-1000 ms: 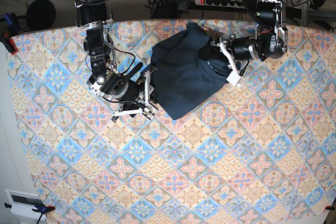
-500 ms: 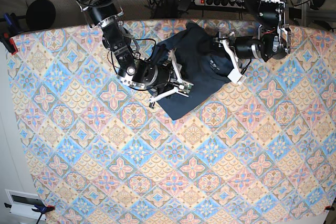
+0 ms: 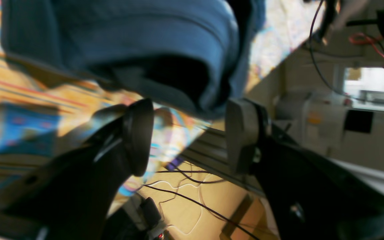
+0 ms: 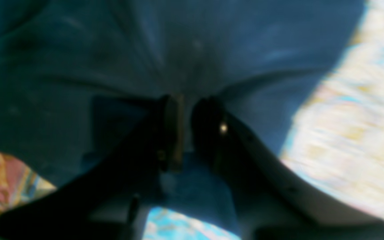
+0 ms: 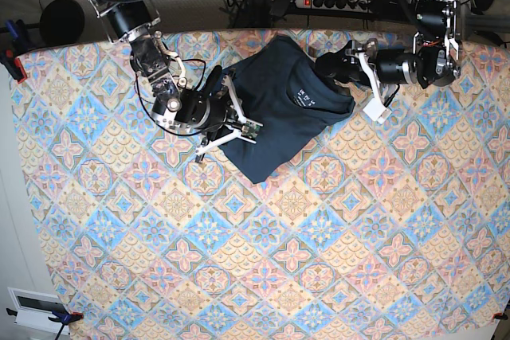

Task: Layout the t-shirt on the table in an organized manner, then fold the t-shirt properly
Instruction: 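Rotate the folded shirt with both grippers to square it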

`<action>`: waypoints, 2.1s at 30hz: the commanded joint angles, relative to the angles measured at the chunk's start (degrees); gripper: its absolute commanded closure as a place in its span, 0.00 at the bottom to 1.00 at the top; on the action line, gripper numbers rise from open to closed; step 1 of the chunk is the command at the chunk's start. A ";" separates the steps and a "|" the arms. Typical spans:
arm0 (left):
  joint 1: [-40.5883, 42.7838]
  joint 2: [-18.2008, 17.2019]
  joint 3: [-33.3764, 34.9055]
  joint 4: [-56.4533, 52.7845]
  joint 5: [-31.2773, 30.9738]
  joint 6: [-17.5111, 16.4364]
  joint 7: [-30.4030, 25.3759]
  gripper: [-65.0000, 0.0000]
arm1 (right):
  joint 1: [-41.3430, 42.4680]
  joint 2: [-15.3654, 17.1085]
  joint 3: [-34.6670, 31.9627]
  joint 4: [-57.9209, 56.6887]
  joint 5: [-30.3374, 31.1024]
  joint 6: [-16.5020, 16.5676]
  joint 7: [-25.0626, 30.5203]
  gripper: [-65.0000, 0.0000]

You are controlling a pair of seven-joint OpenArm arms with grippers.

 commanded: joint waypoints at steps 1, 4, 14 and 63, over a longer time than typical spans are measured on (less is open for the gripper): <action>-0.01 -0.42 -0.17 3.10 -1.65 -0.37 -0.60 0.49 | 1.31 -0.25 1.62 3.01 0.61 -0.25 1.47 0.86; 1.93 1.25 -0.09 6.17 -1.65 -0.37 -0.60 0.49 | 1.57 -0.25 5.05 6.09 0.61 -0.25 1.39 0.87; 2.54 12.86 -0.09 6.26 -0.16 -0.37 -0.78 0.49 | 6.06 -5.26 8.65 -1.38 0.79 -0.25 3.15 0.87; -20.23 10.75 11.34 -17.74 33.25 -0.19 -11.68 1.00 | 11.42 10.65 -9.72 -5.78 0.61 -0.25 -6.61 0.87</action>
